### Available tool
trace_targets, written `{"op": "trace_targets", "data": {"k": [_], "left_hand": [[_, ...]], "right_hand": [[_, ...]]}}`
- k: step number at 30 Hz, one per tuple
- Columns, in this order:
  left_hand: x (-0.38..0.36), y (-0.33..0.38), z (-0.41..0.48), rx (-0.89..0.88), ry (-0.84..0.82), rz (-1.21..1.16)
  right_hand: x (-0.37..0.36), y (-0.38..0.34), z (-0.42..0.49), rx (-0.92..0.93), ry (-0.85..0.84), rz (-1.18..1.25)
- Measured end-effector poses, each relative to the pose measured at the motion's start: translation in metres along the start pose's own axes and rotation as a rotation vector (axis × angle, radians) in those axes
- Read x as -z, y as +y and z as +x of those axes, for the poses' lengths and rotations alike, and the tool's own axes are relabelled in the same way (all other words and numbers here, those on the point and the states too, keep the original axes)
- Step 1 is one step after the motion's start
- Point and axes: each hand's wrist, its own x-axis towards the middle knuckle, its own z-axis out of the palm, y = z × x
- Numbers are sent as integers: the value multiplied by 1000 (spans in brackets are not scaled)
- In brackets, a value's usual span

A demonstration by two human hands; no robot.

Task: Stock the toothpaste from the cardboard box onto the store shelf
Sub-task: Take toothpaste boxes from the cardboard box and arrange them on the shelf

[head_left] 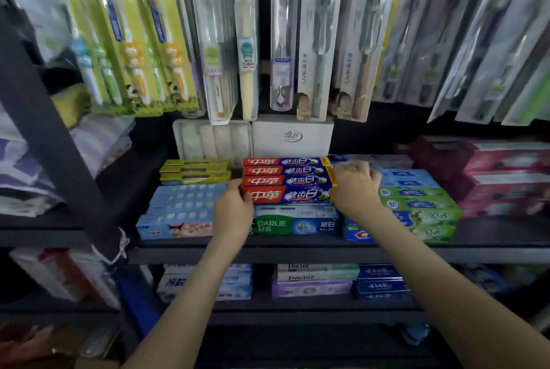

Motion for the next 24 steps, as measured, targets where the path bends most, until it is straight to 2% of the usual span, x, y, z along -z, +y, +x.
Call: {"op": "trace_targets", "data": {"k": [4,7,9,13,18,22,24], "left_hand": [[1,14,-12,-17,63,52],[-3,45,-38,-243,209,68],[-18,74,-68,-428,202,17],[-72,144,-150,-683,-55,-101],[-152,240,-272,-838,-388,-133],[-217,329,-375,-870,-518,-114],[-256,379,-432,-921,-558,-90]], "right_hand": [[4,12,-14,67,99,66],[18,30,-42,113,239,171],[29,53,-69,161,339,205],[61,131,-134,114,403,207],[116,274,-232,-46,408,82],[159,399,-323,-132,424,-8],[181,467,-373,-191,379,-27]]}}
